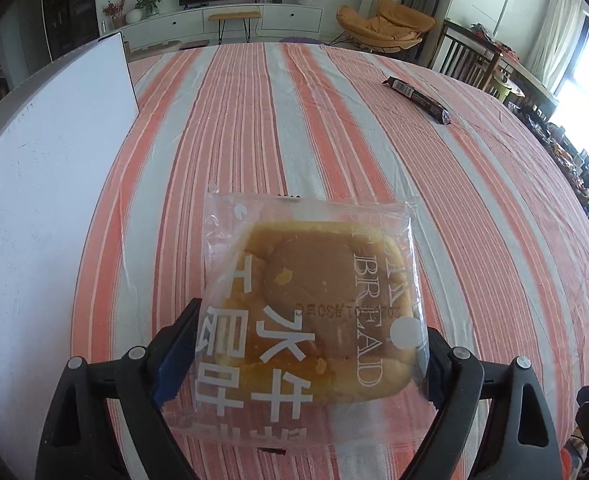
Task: Organize snacks
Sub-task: 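Close the left tool on the bagged bread bun, then lift the bread bun with the left tool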
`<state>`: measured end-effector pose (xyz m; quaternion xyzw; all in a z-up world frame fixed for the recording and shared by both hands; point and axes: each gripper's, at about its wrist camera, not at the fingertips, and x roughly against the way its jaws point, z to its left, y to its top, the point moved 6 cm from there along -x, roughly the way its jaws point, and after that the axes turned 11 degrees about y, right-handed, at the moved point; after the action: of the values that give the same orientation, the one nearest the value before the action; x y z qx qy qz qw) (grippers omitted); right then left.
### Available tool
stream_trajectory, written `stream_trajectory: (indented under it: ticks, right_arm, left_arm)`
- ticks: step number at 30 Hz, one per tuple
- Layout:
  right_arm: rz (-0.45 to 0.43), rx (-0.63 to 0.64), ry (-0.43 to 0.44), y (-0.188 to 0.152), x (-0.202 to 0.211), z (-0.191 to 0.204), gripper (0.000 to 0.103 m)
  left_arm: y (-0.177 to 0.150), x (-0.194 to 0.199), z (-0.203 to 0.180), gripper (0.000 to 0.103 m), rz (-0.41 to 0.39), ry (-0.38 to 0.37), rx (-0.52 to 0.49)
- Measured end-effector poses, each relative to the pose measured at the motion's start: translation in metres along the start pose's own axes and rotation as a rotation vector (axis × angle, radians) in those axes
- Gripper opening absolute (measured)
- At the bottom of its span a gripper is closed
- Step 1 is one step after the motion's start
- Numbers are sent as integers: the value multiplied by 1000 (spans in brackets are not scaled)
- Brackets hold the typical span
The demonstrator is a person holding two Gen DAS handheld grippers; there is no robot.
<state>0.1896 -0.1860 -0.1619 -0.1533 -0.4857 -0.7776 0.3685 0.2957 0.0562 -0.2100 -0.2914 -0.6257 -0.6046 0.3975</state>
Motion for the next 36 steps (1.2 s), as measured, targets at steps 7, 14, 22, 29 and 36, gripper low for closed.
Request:
stream_trajectory:
  ticks: [7,14,22,29,36]
  right_arm:
    - [2,-5,1,0,0,-2,62]
    - [12,-26,11,-1,-3,-5,62]
    - [30,-44,14,0,-5,-7,62]
    - [106,-51,35,21,-33,-13,62]
    - [170,174,20,80,-87,-16,62]
  left_arm:
    - [-5,-7,-9,103,-54,83,-86]
    - [-4,-6,-7,103,-72,82,-73]
    - [-4,-6,-8,103,-76,85,-71]
    - [-4,-6,-8,103,-77,84,-71]
    - [-4,-6,-8,103,-77,84,-71]
